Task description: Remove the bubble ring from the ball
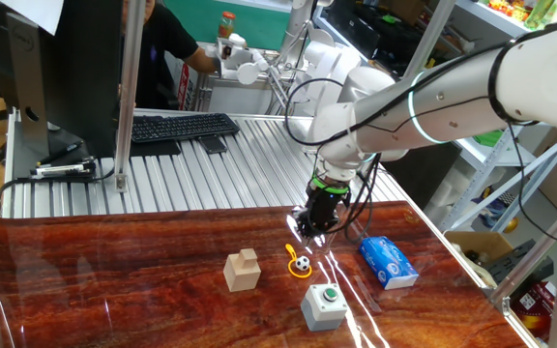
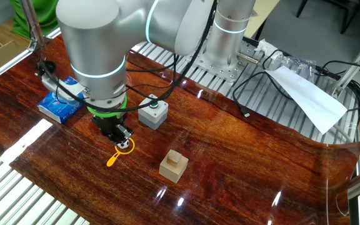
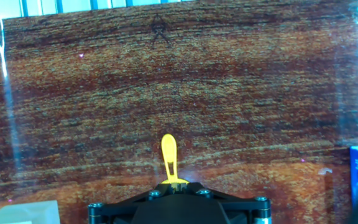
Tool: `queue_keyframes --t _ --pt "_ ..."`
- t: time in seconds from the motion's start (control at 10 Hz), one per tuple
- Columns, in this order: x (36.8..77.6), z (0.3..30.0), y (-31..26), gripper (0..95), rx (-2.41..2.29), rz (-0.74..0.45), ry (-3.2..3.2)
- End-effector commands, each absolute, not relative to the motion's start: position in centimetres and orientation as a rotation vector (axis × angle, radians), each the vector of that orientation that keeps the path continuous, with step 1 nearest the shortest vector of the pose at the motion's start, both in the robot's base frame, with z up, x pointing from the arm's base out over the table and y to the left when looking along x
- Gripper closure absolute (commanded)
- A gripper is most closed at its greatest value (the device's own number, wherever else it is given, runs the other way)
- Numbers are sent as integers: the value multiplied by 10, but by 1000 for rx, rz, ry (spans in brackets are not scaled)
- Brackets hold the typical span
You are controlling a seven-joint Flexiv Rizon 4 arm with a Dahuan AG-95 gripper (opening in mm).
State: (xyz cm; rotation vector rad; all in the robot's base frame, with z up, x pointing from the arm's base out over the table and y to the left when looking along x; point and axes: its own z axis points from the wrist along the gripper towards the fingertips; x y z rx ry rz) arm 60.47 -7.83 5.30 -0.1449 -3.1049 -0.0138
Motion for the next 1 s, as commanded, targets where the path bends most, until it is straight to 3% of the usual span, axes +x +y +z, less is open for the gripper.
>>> queue_keyframes --t 0.1,0.3,0.4,1.0 --pt "610 54 -78 950 -150 -39 -3096" --pt "616 50 -77 950 -159 -41 -3109" --pt "616 48 -77 760 -175 -39 -3111" --pt "630 40 -67 760 -171 -37 -3111"
